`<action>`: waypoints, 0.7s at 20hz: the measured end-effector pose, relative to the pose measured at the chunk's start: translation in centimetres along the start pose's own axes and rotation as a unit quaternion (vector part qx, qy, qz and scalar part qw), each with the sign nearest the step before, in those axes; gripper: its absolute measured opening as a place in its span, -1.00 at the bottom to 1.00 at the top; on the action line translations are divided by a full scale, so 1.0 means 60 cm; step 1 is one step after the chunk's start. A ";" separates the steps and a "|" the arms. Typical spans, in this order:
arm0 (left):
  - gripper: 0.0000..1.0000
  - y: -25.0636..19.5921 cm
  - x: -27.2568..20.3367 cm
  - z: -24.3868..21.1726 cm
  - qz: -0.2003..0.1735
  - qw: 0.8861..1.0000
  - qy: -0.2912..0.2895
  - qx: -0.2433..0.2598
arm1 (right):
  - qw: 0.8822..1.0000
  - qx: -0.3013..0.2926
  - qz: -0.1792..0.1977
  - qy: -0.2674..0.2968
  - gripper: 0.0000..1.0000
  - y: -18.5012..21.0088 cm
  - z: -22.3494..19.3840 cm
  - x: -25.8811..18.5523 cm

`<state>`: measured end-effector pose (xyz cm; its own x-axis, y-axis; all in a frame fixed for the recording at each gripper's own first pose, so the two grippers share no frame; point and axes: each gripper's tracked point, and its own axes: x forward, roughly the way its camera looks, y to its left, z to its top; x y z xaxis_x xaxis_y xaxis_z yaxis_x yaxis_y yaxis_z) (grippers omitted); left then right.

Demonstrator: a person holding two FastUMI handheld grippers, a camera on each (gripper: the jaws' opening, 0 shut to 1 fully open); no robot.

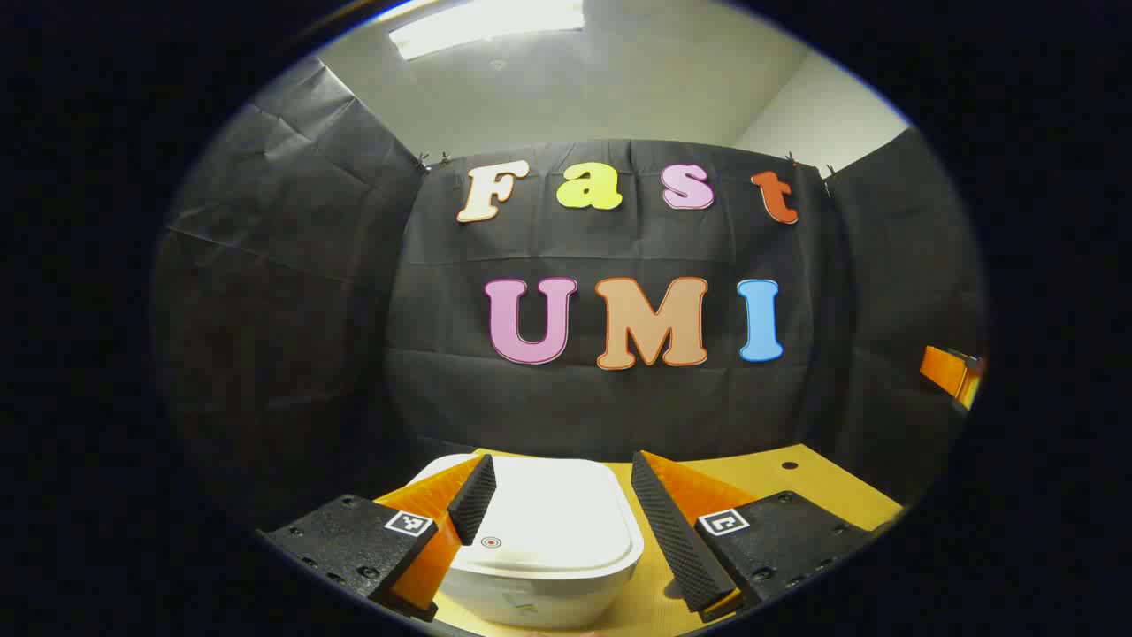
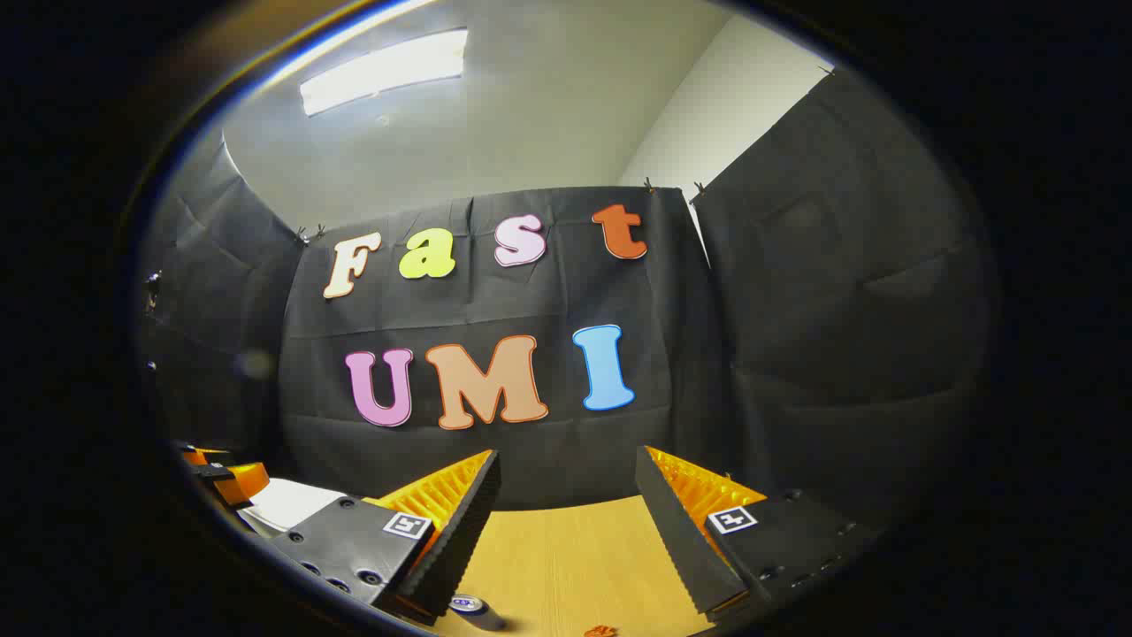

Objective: Press the lid of the desktop garbage bin to open it, pick up the crumpled paper on the desktop and throw it into the bin, then pick up the pop can on the desktop and drop it into the bin, and finally close the garbage bin lid.

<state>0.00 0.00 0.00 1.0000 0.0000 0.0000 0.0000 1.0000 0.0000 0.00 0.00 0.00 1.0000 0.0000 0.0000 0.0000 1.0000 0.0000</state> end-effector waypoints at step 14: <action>0.84 -0.079 -0.038 0.012 -0.010 1.000 -0.003 -0.008 | 0.997 -0.012 0.065 0.026 0.94 0.039 -0.026 -0.023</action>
<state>-2.29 -4.76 0.74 0.9998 -0.0192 0.0061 0.0193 0.9997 -0.0159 -1.37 2.33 -1.55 0.9901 0.1292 -0.0540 -0.1305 0.9912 -0.0214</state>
